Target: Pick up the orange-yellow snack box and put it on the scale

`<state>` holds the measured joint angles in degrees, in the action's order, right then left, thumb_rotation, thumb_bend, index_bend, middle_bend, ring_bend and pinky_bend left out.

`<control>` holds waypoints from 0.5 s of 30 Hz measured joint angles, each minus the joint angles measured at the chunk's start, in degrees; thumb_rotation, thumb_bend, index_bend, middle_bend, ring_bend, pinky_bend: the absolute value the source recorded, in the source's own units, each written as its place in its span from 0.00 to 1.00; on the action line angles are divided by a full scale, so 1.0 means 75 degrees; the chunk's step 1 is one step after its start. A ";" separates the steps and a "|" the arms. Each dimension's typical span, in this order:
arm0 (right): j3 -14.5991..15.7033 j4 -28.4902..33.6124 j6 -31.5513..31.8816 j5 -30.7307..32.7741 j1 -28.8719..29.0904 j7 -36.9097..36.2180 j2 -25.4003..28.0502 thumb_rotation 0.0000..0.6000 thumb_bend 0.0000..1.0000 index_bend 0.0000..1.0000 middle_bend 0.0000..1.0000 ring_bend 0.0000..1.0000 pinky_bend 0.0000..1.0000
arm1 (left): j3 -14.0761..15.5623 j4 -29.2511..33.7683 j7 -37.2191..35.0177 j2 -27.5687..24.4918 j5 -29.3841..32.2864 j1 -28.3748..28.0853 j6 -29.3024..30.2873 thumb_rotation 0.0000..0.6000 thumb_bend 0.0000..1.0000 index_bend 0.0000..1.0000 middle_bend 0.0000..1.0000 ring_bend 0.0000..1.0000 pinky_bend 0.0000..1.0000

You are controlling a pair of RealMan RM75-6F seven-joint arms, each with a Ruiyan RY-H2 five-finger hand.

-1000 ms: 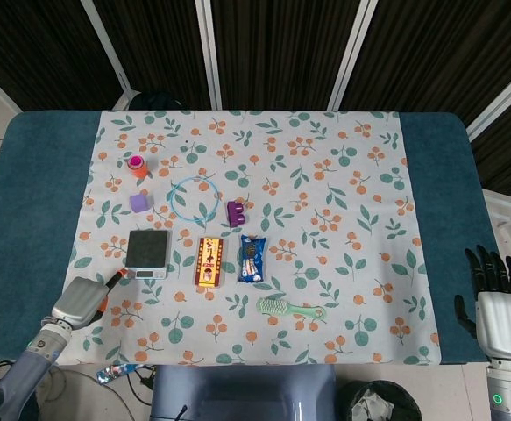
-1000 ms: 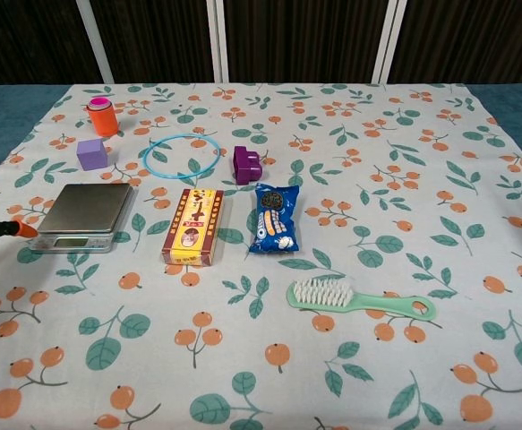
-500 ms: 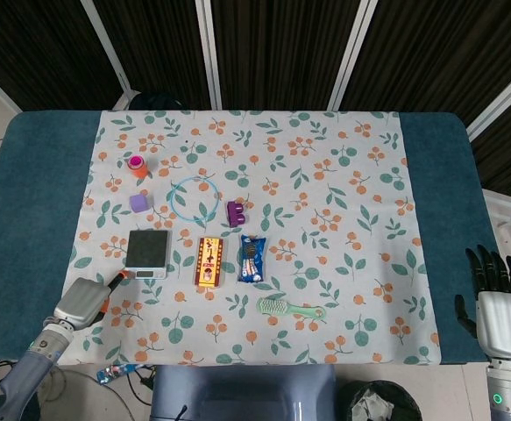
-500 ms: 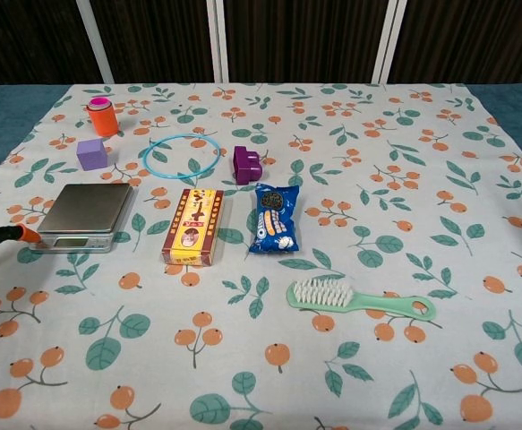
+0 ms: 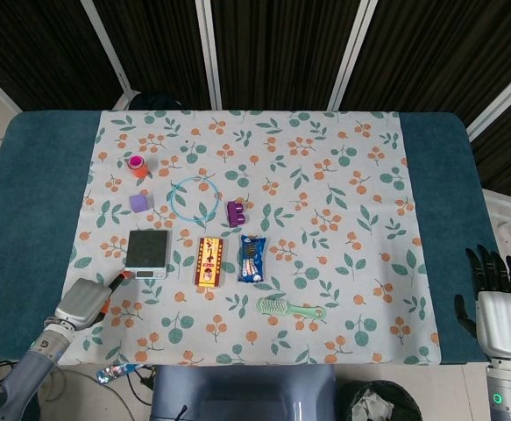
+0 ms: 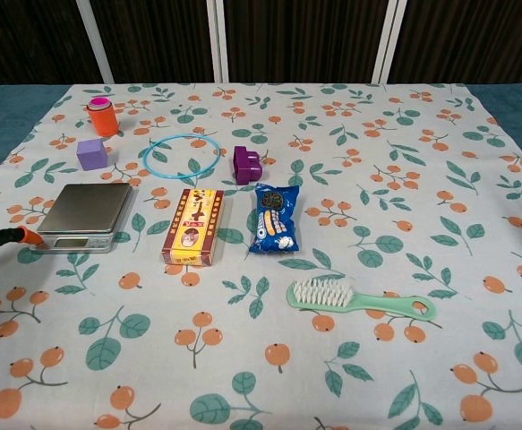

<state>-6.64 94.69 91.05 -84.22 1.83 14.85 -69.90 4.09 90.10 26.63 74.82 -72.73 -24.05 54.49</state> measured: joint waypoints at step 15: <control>-0.0012 0.0000 0.0014 0.0005 0.0003 0.0021 -0.0011 1.00 0.51 0.03 0.07 0.06 0.03 | 0.0018 -0.0021 0.0107 0.0051 0.0098 -0.0032 0.0032 1.00 0.80 0.13 0.83 0.71 0.69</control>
<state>-6.73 94.69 91.16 -84.19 1.86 15.01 -69.99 4.22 89.94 27.42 75.20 -71.99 -24.29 54.73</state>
